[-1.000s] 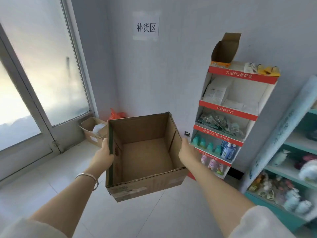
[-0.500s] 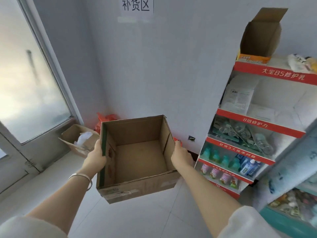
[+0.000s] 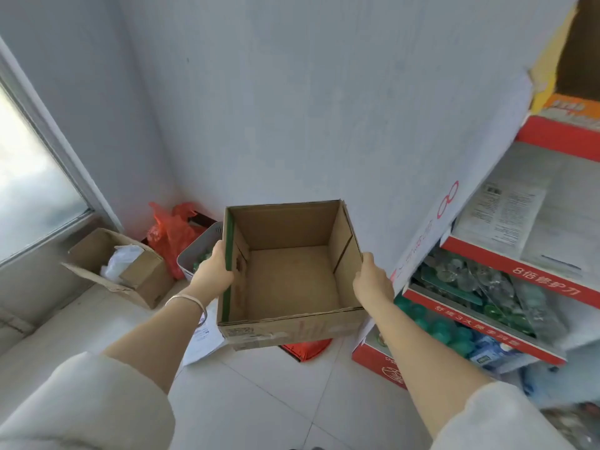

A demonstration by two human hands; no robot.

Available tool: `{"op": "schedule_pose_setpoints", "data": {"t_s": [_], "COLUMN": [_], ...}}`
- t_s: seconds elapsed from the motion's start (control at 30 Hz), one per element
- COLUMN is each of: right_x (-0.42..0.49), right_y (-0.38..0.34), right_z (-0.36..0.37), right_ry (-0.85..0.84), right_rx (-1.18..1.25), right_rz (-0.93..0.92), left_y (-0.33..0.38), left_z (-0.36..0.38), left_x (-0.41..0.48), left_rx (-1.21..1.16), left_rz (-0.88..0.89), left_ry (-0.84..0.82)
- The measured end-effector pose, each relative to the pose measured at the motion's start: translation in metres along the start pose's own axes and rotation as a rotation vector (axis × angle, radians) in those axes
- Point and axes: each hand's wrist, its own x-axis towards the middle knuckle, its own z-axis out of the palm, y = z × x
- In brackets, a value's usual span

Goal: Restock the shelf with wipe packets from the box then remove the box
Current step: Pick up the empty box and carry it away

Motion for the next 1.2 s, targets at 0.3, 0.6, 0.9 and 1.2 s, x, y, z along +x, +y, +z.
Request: {"op": "schedule_pose_setpoints", "data": {"t_s": [0.3,0.6,0.9,1.2], "right_x": [0.095,0.160,0.227,0.257], "right_y": [-0.028,-0.036,-0.020,0.011], "right_z": [0.025,0.085,0.168,0.246], "right_ry": [-0.054,-0.062,-0.104,-0.345], "right_rx": [0.000,0.113,0.348,0.524], "right_rz": [0.069,0.261,0.426,0.488], "left_y": [0.000,-0.016,-0.034,-0.066], "left_z": [0.011,0.041,0.098,0.177], "left_x": [0.104,0.214,0.294,0.321], "left_rx": [0.125,0.135,0.172,0.256], "left_rz": [-0.063,-0.104,-0.008,-0.053], "left_ry": [-0.235,-0.363,-0.323,-0.443]}}
